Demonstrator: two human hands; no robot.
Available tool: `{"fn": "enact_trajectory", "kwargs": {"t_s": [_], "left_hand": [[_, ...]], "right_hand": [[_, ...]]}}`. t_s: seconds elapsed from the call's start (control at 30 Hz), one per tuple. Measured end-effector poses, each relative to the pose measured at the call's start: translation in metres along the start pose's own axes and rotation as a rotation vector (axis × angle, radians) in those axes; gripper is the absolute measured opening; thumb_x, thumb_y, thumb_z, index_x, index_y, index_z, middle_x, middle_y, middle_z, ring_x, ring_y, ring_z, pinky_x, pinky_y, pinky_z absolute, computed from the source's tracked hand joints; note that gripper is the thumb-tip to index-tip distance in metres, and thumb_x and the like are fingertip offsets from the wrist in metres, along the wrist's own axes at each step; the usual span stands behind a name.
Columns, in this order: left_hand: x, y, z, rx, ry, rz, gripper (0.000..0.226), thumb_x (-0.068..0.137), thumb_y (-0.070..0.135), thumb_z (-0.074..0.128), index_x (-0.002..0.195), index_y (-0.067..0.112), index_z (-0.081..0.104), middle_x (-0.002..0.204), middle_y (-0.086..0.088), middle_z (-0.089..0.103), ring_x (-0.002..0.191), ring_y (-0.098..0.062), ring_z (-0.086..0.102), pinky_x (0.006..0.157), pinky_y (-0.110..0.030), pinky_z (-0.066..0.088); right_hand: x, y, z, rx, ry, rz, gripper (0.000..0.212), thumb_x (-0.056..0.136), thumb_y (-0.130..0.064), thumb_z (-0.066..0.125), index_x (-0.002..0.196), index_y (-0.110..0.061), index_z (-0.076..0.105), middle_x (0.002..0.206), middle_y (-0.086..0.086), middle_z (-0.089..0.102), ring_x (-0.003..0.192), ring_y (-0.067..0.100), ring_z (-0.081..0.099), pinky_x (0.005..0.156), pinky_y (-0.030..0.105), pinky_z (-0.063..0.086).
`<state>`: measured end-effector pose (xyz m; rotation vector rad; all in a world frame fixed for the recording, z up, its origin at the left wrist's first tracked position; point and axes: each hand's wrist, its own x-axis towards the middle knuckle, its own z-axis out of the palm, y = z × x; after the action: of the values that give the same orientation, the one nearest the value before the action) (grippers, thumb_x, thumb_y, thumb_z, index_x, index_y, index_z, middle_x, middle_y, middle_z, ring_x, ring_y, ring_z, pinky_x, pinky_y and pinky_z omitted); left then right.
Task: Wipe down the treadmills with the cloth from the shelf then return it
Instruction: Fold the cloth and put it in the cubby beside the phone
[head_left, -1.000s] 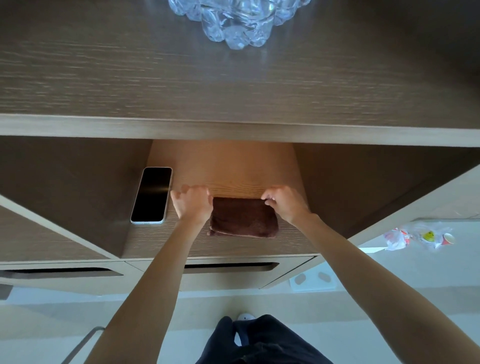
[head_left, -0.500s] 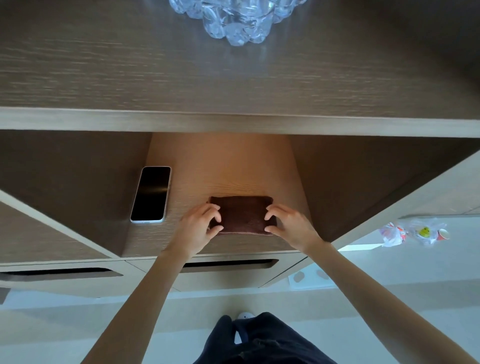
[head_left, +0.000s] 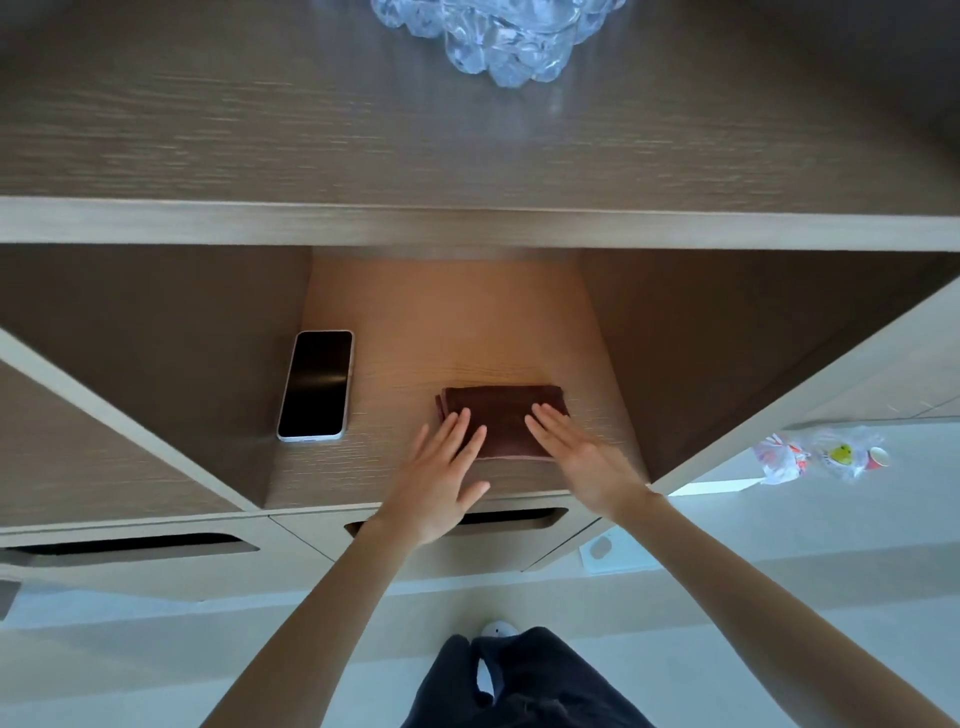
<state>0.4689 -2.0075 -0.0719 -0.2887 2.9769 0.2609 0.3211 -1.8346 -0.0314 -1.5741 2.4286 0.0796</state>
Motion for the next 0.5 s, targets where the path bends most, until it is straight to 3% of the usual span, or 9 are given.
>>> {"fn": "enact_trajectory", "kwargs": {"t_s": [0.07,0.17,0.33,0.43,0.5], "left_hand": [[0.008,0.012,-0.008,0.026,-0.014,0.016,0.068,0.098,0.053,0.024,0.149,0.021,-0.008,0.157,-0.005,-0.016,0.144,-0.017,-0.016,0.116,-0.038,-0.010],[0.004,0.028,-0.011,0.051,0.072,0.023,0.063,0.100,0.041,0.030,0.151,0.017,0.000,0.159,-0.006,-0.007,0.145,-0.018,-0.006,0.116,-0.036,-0.007],[-0.021,0.033,0.007,0.045,0.070,-0.012,0.065,0.100,0.044,0.024,0.150,0.016,-0.006,0.157,-0.003,-0.014,0.145,-0.016,-0.010,0.116,-0.036,-0.003],[-0.013,0.034,0.011,0.001,0.066,-0.024,0.068,0.099,0.050,0.023,0.149,0.018,-0.010,0.154,0.000,-0.022,0.144,-0.015,-0.016,0.117,-0.035,-0.003],[-0.002,0.035,0.011,-0.033,0.066,-0.024,0.068,0.098,0.051,0.023,0.149,0.020,-0.009,0.152,0.003,-0.025,0.143,-0.013,-0.016,0.115,-0.033,-0.004]], "right_hand": [[-0.007,0.009,-0.003,-0.022,-0.017,0.042,0.085,0.087,0.012,0.038,0.151,-0.023,-0.005,0.159,-0.007,-0.013,0.145,0.008,-0.007,0.088,0.019,0.046],[-0.017,0.015,-0.001,-0.048,0.022,0.087,0.075,0.090,0.007,0.037,0.152,-0.017,0.001,0.160,-0.001,-0.010,0.145,0.008,-0.009,0.090,0.016,0.046],[-0.035,-0.004,0.020,0.070,0.135,0.092,0.050,0.104,-0.024,0.030,0.150,-0.012,0.015,0.159,0.004,0.003,0.139,0.006,-0.013,0.105,0.024,0.039],[-0.032,-0.008,0.026,0.064,0.178,0.138,0.050,0.104,-0.030,0.025,0.150,-0.010,0.018,0.158,0.006,0.007,0.144,0.013,-0.006,0.113,0.028,0.032],[-0.028,-0.004,0.024,0.051,0.215,0.164,0.048,0.104,-0.025,0.033,0.147,-0.007,0.027,0.157,0.009,0.016,0.145,0.017,0.009,0.103,0.030,0.044]]}}
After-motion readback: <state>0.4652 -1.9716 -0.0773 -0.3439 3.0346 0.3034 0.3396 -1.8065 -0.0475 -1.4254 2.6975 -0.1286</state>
